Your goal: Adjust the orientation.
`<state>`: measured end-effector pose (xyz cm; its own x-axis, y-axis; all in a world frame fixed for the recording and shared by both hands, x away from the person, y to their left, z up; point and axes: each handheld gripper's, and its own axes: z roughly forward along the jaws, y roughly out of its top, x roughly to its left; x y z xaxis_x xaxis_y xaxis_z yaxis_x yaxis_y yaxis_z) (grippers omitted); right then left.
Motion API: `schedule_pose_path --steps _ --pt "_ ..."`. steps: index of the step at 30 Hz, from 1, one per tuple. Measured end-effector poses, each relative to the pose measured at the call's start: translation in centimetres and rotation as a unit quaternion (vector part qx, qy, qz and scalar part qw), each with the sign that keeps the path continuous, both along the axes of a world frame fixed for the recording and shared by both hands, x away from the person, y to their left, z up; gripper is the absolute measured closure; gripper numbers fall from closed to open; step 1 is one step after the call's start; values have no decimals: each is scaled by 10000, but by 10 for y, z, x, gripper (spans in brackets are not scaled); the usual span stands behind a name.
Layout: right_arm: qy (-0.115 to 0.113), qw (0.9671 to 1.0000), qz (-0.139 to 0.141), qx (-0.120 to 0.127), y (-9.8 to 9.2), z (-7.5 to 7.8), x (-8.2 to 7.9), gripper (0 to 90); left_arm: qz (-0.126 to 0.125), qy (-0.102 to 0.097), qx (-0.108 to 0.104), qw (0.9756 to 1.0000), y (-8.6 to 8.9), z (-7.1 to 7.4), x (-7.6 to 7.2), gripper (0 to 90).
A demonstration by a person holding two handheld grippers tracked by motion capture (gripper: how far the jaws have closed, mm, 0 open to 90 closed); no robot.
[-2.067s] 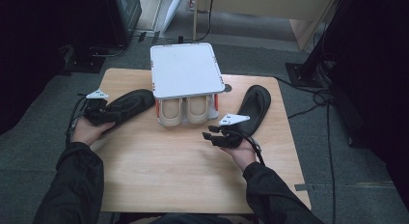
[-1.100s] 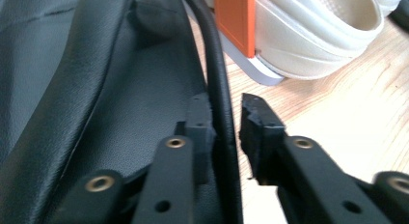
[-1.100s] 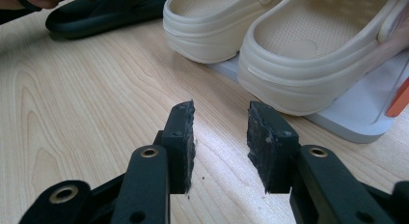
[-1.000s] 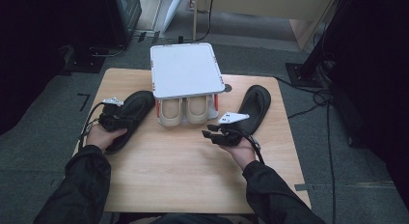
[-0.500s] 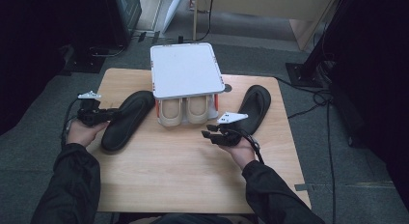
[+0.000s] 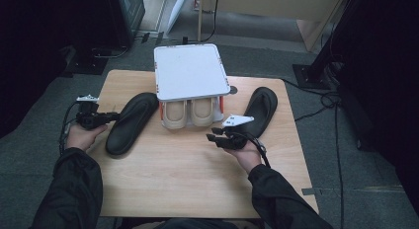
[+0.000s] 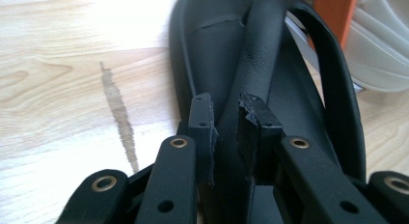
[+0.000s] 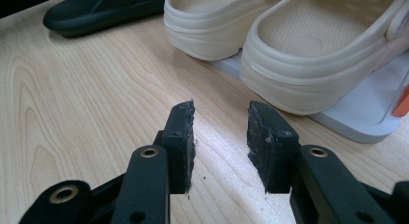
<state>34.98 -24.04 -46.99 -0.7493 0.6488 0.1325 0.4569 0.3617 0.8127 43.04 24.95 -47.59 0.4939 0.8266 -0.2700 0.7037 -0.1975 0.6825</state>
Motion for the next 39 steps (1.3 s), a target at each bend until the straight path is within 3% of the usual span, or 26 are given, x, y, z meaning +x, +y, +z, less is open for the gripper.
schedule_pose_path --steps 9,12,16,21,27,35,39 --pt "-6 10000 -8 -4 0 0 0 623 -335 97 59 9994 -15 3 -7 735" --pt "-11 10000 -18 5 0 1 -1 623 -306 -38 -17 9995 -18 8 -7 669" --pt "-16 10000 -27 -5 -1 1 -1 622 -345 -109 0 9993 -28 14 -1 566" --pt "-10 10000 -37 -61 -1 -1 -2 620 -383 5 76 9992 -40 7 13 526" --pt "-35 9999 -102 -125 -5 -2 -5 619 -456 121 120 9988 -48 -2 26 517" --pt "-18 9996 -245 -150 -14 -2 -12 617 -429 314 34 9986 -50 -11 41 519" --pt "-52 9994 -321 -151 -18 -2 -14 616 -452 389 -93 9982 -50 -13 45 561"
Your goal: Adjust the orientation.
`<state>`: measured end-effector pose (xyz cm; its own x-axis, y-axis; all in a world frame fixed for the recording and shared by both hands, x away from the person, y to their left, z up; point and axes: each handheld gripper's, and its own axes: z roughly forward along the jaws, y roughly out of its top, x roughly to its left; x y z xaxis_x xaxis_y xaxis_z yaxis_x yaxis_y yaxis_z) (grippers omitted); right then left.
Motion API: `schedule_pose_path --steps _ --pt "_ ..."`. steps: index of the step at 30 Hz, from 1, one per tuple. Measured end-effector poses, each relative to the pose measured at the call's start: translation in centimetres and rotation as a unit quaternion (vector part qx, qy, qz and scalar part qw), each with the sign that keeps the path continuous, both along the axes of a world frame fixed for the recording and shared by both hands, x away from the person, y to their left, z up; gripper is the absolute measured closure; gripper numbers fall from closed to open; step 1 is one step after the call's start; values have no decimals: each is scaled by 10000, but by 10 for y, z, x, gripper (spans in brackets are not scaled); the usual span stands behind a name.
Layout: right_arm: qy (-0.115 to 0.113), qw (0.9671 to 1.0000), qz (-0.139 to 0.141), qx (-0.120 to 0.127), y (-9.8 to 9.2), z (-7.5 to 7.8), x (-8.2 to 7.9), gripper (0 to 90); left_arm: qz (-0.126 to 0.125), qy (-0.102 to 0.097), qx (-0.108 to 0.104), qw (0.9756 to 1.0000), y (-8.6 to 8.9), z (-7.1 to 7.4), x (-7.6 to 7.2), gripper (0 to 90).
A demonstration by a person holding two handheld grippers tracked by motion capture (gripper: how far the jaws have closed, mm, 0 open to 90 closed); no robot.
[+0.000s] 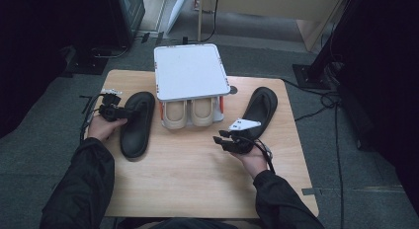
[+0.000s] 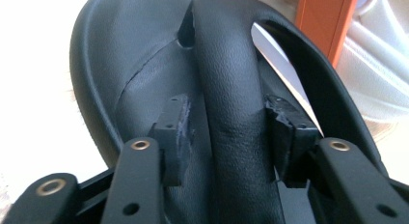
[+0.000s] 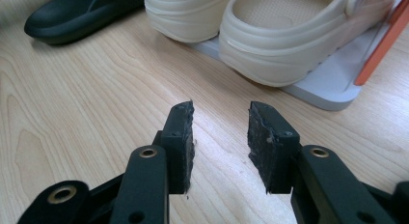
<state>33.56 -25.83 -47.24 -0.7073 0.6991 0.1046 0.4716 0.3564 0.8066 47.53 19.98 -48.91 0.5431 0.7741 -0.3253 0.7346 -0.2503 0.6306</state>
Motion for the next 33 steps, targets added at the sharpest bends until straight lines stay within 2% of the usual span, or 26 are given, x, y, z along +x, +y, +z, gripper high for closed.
schedule_pose_path --steps 2,3,6,13,26,33 --pt "2 10000 -22 12 -1 0 -1 616 -83 -11 -71 9999 -1 0 0 622" --pt "-7 10000 -34 4 -1 0 -1 616 -101 -35 -18 9999 -2 1 0 641" --pt "-12 10000 -45 18 -2 1 -1 616 -73 -12 -14 10000 -3 4 0 653" --pt "-23 10000 -3 -3 0 0 0 616 30 -31 -11 10000 -1 9 -2 668" --pt "15 10000 21 -31 2 -1 0 613 231 -199 -194 9993 8 29 -10 677" --pt "1 10000 64 -32 5 -2 1 613 296 -317 -398 9983 9 46 -14 679"
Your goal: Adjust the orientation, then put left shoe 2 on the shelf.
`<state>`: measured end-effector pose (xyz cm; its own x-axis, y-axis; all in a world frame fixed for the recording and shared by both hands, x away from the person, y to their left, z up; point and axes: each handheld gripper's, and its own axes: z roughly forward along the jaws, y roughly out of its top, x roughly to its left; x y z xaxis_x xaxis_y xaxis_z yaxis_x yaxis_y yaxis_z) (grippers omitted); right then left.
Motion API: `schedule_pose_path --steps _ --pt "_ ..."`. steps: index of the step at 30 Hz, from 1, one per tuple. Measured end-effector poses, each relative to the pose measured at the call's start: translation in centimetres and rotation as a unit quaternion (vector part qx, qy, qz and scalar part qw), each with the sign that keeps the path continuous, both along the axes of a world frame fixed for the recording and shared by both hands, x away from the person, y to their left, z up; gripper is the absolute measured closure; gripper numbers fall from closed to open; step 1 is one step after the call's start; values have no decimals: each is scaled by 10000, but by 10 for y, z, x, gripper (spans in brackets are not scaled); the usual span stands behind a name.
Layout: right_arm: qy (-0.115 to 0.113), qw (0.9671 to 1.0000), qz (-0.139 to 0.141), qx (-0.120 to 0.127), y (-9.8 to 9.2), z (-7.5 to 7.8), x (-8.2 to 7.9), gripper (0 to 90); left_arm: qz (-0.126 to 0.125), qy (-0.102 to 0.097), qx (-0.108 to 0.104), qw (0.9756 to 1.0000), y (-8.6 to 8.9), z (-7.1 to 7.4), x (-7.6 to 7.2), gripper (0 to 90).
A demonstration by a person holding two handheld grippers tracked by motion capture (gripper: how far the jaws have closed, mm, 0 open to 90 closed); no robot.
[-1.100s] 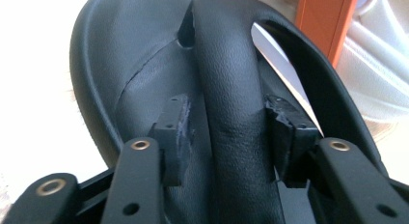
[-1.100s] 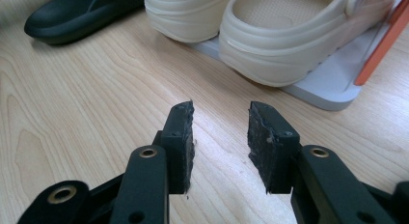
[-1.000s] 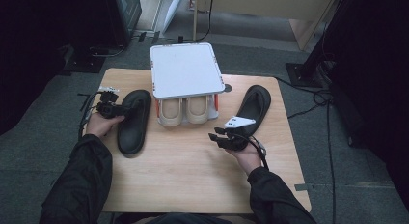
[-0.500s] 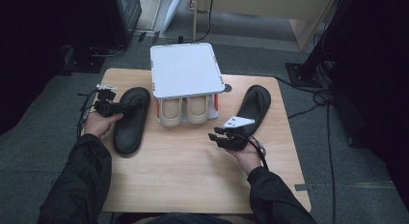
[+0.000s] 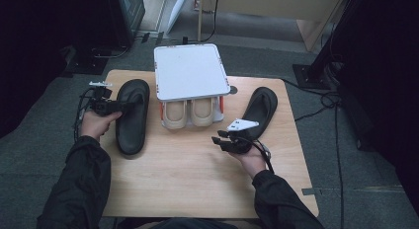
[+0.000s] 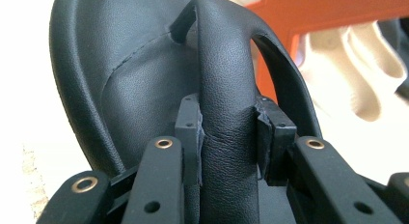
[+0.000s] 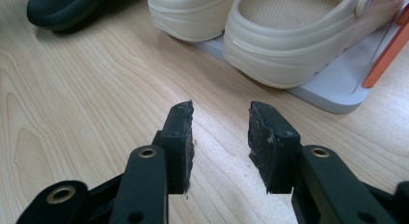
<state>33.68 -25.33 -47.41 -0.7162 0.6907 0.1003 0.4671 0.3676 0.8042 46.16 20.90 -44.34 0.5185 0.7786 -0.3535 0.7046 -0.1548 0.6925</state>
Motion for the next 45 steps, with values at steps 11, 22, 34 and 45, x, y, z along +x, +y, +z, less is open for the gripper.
schedule_pose_path --steps 11,22,34,45 --pt "-11 10000 -4 -5 0 0 2 613 -38 -25 26 10000 -3 21 2 680" --pt "-45 10000 53 24 2 2 2 613 65 -44 10 10000 -1 57 7 679" --pt "-27 10000 65 -8 4 1 2 612 105 -107 24 9999 -4 92 15 679" --pt "-26 9999 121 -76 6 0 2 611 33 -163 118 9998 -23 133 33 679"
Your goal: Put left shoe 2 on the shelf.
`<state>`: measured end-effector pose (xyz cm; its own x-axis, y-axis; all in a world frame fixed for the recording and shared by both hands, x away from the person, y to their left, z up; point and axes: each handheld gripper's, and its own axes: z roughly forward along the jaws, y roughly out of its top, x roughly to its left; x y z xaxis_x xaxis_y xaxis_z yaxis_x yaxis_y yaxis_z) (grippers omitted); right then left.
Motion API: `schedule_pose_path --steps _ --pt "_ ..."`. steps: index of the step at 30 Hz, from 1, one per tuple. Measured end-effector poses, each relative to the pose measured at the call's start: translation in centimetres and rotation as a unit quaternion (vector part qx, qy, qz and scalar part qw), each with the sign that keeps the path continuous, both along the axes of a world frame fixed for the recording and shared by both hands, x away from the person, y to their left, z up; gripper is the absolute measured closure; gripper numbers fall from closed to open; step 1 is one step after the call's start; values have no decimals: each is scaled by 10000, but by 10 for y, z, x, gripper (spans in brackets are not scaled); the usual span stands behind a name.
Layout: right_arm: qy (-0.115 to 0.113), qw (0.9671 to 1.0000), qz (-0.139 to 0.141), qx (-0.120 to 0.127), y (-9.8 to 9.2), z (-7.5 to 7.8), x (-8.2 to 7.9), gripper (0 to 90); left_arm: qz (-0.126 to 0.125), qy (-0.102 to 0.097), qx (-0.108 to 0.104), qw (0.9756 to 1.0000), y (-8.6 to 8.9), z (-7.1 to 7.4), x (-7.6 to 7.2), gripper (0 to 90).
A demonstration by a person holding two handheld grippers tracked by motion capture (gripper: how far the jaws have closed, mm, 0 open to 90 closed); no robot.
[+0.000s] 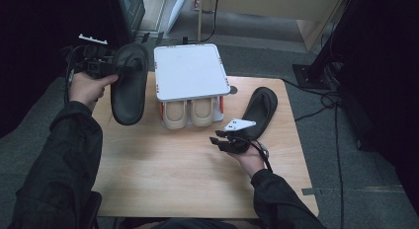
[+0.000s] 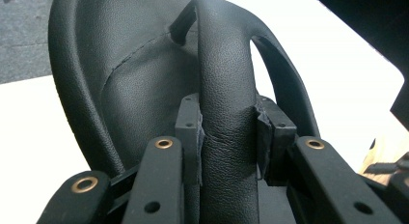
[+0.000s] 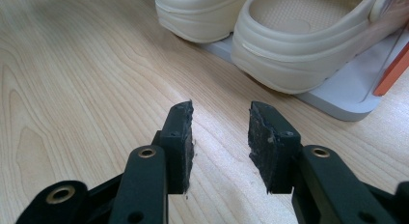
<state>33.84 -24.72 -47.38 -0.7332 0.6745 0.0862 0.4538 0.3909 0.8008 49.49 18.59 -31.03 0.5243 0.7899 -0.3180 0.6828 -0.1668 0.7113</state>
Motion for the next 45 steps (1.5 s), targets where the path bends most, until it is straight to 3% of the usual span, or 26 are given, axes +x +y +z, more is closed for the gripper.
schedule_pose_path --steps 5,11,14,17,31,42,45 --pt "-9 10000 13 -14 0 0 0 610 -119 -17 -19 9999 -17 13 7 679" --pt "-29 10000 22 -42 1 0 -1 606 -317 -31 -282 9991 -40 27 15 679" --pt "-45 10000 36 -76 1 0 -1 606 -315 -60 -170 9993 -52 29 21 679" --pt "-70 9999 43 -73 1 1 -1 605 -260 -75 -88 9996 -62 28 28 679" --pt "-158 9998 75 -119 1 2 -2 604 -2 127 -157 9998 -100 17 62 679" --pt "-206 9995 130 -209 3 2 -3 604 189 302 -56 9993 -115 -2 80 678" --pt "-206 9995 135 -198 2 2 -2 603 267 314 -126 9991 -119 -5 82 678"
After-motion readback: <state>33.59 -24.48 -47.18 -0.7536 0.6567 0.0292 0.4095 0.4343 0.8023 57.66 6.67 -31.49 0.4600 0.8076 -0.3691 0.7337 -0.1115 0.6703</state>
